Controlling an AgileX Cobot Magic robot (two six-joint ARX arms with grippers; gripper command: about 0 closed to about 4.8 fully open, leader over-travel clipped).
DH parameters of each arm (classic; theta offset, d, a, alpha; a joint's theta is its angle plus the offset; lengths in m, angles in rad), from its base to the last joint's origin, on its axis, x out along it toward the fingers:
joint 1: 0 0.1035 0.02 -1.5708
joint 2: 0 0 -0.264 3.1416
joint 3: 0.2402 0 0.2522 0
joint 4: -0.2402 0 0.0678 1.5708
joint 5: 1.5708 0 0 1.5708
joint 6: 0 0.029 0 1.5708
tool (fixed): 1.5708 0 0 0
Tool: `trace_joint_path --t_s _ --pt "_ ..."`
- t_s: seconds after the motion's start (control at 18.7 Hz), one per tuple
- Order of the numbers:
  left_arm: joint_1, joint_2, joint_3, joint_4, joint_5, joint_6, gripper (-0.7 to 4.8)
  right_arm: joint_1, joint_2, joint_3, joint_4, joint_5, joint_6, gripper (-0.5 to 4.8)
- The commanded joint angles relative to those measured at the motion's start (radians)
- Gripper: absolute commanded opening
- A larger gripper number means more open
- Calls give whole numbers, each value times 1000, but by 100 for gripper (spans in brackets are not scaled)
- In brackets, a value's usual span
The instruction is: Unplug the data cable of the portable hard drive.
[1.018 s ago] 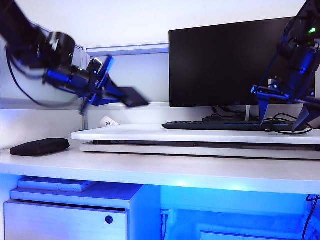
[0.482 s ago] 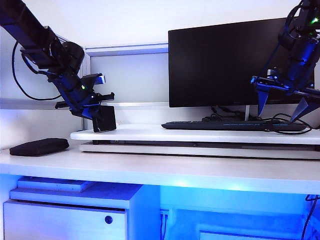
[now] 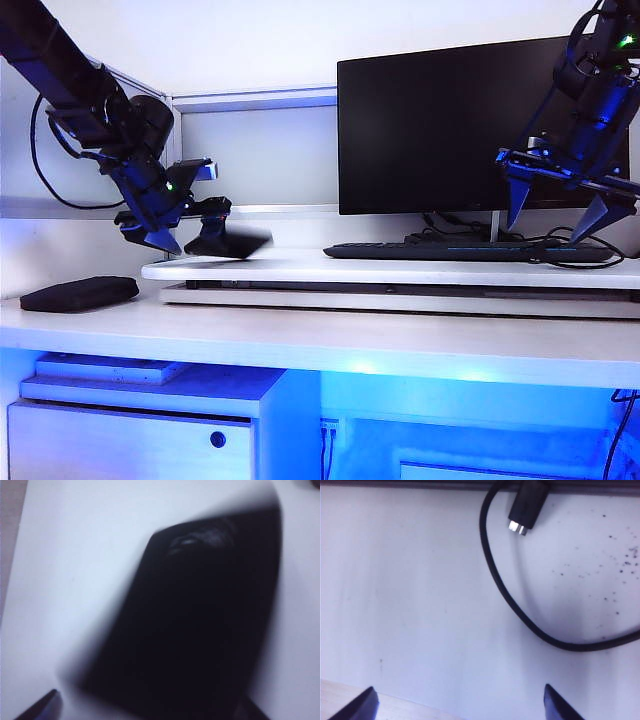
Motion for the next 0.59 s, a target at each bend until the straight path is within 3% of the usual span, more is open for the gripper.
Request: trace_joint_path --t_s 0.05,0.16,0.43,0.59 --pt "-1 -29 5 21 10 10 479 0 -10 3 16 -2 -12 427" --pt "-1 -41 12 -16 29 11 479 0 -11 3 18 -10 -13 427" --pt "-8 -102 93 -295 23 10 479 1 -41 3 -45 -47 -32 427" --pt "-7 -211 94 -301 23 11 461 0 -132 3 -10 -42 -49 416"
